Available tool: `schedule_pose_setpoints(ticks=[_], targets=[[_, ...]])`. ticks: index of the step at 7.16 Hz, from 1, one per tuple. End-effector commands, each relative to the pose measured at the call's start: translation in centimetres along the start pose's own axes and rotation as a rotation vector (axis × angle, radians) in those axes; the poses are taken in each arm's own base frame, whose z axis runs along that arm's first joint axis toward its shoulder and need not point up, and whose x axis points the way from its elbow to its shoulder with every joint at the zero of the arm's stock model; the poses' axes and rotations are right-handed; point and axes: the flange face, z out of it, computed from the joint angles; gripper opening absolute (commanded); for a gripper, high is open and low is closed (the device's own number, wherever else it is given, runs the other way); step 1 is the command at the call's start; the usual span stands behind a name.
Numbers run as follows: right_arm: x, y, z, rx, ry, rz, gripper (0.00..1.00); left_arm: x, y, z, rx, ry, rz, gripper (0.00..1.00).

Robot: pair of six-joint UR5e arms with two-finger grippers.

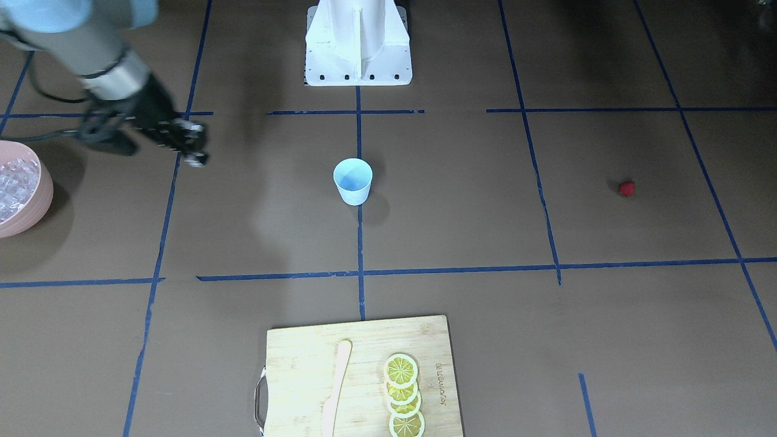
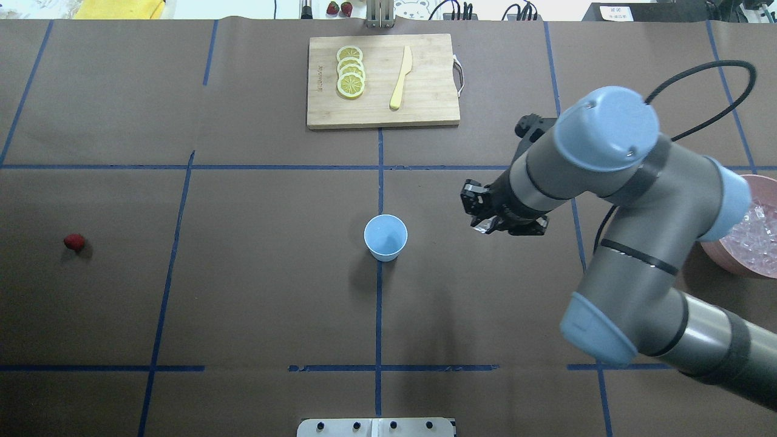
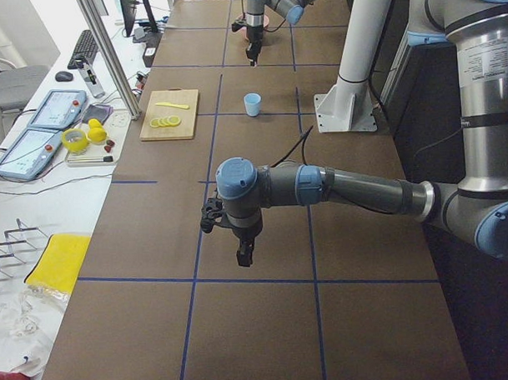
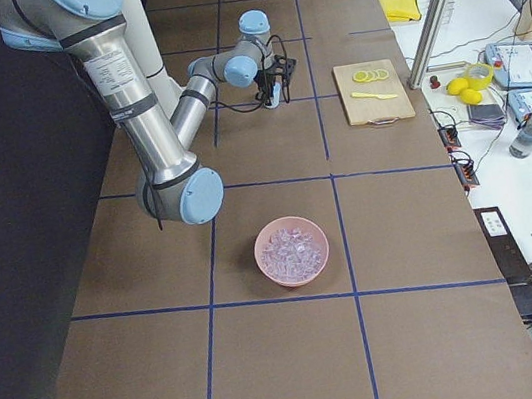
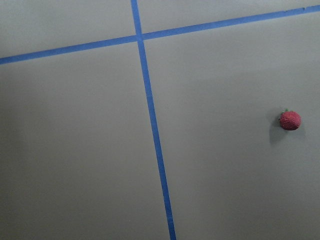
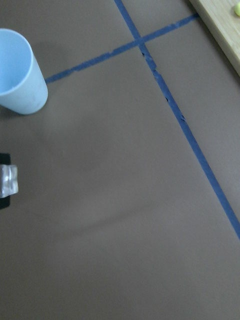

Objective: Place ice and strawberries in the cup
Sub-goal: 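Carry the ice cube with the right gripper over the blue cup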

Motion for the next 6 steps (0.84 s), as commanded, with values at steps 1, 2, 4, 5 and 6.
schedule_pose_setpoints(ticks=[1, 2, 4, 5, 6], targets=[[-6.0, 3.6, 2.0, 0.018, -0.003, 0.049, 0.01, 0.4, 0.6, -0.2, 0.004, 0.0, 0.005, 1.0], [-7.5, 3.5, 3.8, 0.023, 0.017, 0.045, 0.03, 0.8, 1.3, -0.6, 0.009, -0.001, 0.007, 1.0], [-9.3, 3.6, 5.0, 0.023, -0.023, 0.033, 0.08, 1.0, 2.3, -0.6, 0.007, -0.001, 0.005, 1.0], [-10.8, 3.6, 6.3, 0.022, -0.013, 0.034, 0.11, 1.0, 2.4, -0.6, 0.007, -0.001, 0.005, 1.0], [-11.5, 3.7, 6.2, 0.022, -0.016, 0.035, 0.13, 1.0, 2.4, -0.6, 0.007, -0.001, 0.005, 1.0]])
